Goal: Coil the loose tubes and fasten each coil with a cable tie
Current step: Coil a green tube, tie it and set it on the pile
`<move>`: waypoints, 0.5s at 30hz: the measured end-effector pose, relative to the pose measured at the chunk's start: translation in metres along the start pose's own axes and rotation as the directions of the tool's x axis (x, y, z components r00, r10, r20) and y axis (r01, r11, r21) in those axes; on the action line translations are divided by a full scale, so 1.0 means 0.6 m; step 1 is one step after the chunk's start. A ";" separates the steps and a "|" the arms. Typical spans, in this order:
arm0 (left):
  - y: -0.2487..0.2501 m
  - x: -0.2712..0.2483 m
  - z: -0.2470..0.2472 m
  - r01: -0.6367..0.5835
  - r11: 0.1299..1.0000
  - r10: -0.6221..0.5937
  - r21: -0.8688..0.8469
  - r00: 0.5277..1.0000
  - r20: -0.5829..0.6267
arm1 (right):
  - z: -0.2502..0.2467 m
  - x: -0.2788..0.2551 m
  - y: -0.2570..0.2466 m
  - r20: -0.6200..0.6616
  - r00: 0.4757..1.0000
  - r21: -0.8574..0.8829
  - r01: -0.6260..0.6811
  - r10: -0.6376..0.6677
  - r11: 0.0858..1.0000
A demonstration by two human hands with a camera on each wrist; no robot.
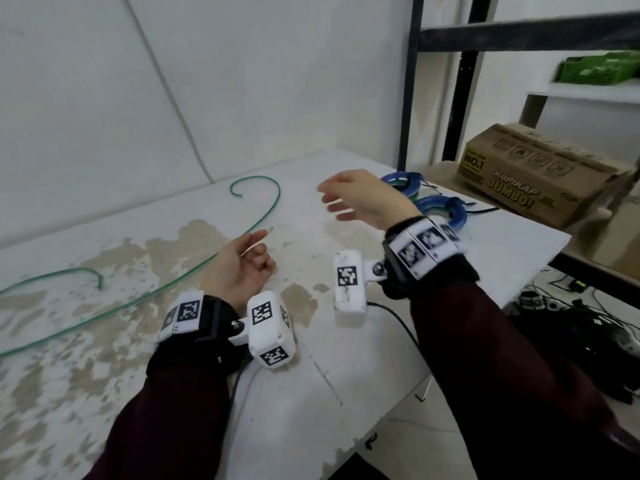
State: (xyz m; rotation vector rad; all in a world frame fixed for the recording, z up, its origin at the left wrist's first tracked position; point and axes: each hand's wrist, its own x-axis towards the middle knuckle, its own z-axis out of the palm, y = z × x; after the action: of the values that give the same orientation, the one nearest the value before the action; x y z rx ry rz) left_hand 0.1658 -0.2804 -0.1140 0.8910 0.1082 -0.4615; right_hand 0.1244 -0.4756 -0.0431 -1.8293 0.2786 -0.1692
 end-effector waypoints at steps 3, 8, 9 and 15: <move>-0.001 -0.001 0.003 0.004 1.000 -0.004 0.008 1.000 -0.006 | 0.066 0.056 -0.016 0.172 0.971 -0.057 -0.160 0.167 0.985; 0.000 0.005 0.000 0.027 1.000 -0.027 -0.014 1.000 0.001 | 0.126 0.156 -0.002 0.226 0.898 -0.103 -0.363 0.377 0.926; 0.001 0.006 -0.001 0.033 0.999 -0.033 -0.018 0.999 0.001 | 0.129 0.168 0.002 0.227 0.893 -0.099 -0.376 0.388 0.921; 0.001 0.008 -0.003 0.051 0.998 -0.051 -0.039 0.999 -0.001 | 0.136 0.195 -0.009 0.250 0.881 -0.432 -0.270 0.401 0.861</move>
State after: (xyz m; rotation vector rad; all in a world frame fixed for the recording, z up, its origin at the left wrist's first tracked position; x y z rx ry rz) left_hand 0.1705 -0.2804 -0.1158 0.8517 0.1416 -0.5046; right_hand 0.2587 -0.4308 -0.0636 -2.1228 0.4133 0.4771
